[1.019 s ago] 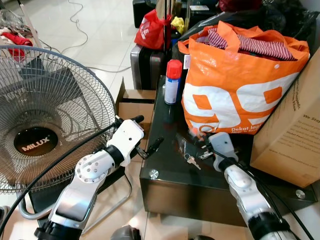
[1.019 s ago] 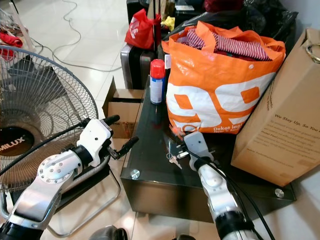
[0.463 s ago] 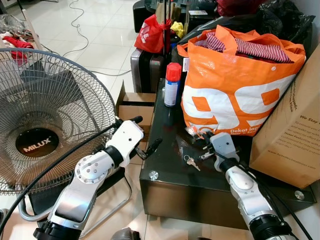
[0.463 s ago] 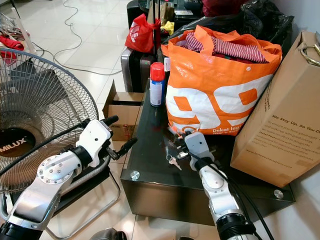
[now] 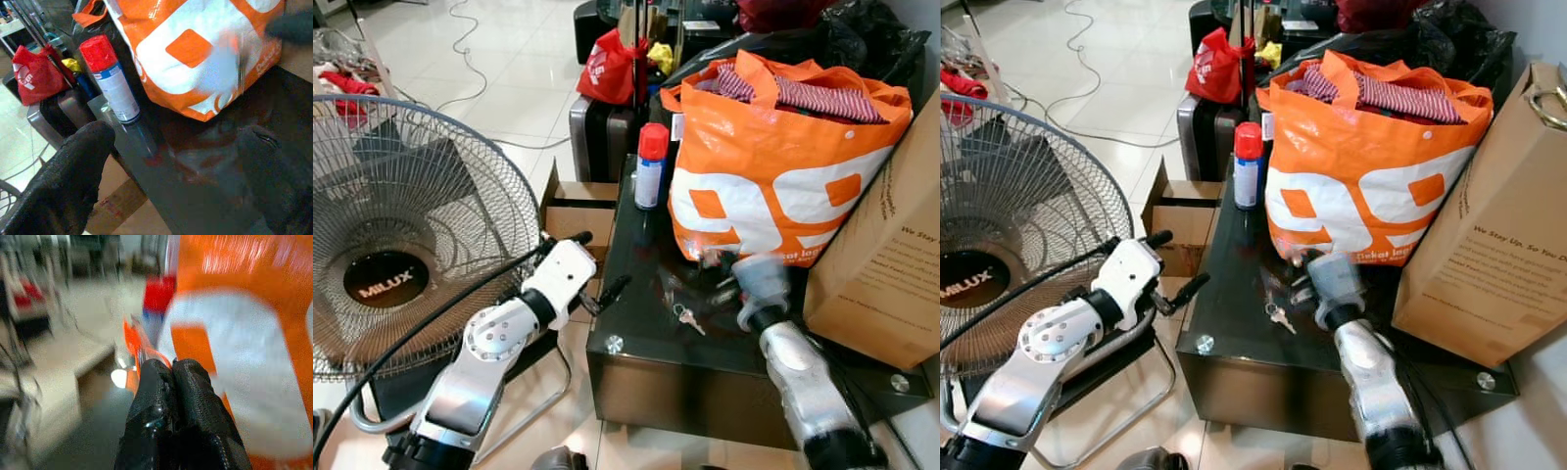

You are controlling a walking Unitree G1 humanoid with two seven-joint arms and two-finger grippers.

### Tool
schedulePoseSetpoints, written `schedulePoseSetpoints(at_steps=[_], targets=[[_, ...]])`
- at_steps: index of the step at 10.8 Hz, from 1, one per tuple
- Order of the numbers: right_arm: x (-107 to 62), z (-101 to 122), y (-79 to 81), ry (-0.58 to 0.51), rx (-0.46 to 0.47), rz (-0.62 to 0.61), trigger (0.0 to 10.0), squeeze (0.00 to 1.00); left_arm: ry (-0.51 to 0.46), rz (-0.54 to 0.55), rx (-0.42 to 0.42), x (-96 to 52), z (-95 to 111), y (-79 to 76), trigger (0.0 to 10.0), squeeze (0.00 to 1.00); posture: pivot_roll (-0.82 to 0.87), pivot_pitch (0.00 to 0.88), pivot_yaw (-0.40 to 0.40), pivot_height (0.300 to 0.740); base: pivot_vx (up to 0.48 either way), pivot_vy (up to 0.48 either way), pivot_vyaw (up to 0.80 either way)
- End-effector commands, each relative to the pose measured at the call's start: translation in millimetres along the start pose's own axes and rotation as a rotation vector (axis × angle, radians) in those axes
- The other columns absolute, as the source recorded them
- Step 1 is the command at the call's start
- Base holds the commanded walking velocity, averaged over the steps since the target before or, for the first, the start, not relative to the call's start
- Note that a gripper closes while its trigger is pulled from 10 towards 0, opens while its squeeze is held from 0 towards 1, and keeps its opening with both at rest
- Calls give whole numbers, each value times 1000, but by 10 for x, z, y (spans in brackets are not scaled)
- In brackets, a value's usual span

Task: Hang keys on a hook

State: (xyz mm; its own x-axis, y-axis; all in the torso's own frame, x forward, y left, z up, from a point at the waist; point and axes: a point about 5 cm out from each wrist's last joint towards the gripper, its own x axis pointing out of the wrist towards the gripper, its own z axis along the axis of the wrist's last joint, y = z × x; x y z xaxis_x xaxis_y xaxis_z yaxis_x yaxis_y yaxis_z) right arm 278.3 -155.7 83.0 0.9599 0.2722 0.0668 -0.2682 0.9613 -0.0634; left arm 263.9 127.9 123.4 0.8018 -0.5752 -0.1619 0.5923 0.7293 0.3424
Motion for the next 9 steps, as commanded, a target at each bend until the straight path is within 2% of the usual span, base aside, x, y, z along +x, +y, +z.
schedulePoseSetpoints(at_steps=[1, 2, 5, 7, 8, 9], targets=[[-33, 192, -72, -81, 80, -10, 0, 0, 2, 38, 4, -34, -26, 50, 10000, 0, -51, 0, 5, 740, 0, 0, 0], [-157, 371, -132, -152, 148, -23, 0, 0, 1, 78, -5, -65, -49, 80, 10000, 0, -55, 0, 6, 740, 0, 0, 0], [-251, 388, -162, -140, 107, -18, 0, 0, -9, 97, -7, -25, -65, 72, 10000, 0, -56, 0, 6, 740, 0, 0, 0], [-231, 248, -183, -1, 24, -42, 0, 0, -13, 104, -4, 2, -68, 84, 10000, 0, -55, 0, 9, 740, 0, 0, 0], [-187, 35, -184, 148, -43, -54, 0, 0, -1, 86, 4, 5, -93, 74, 10000, 0, -56, 0, 11, 740, 0, 0, 0], [-65, -212, -76, 302, -122, -8, 0, 0, 38, 34, 19, 5, -162, 23, 10000, 0, -58, 0, 15, 740, 0, 0, 0]])
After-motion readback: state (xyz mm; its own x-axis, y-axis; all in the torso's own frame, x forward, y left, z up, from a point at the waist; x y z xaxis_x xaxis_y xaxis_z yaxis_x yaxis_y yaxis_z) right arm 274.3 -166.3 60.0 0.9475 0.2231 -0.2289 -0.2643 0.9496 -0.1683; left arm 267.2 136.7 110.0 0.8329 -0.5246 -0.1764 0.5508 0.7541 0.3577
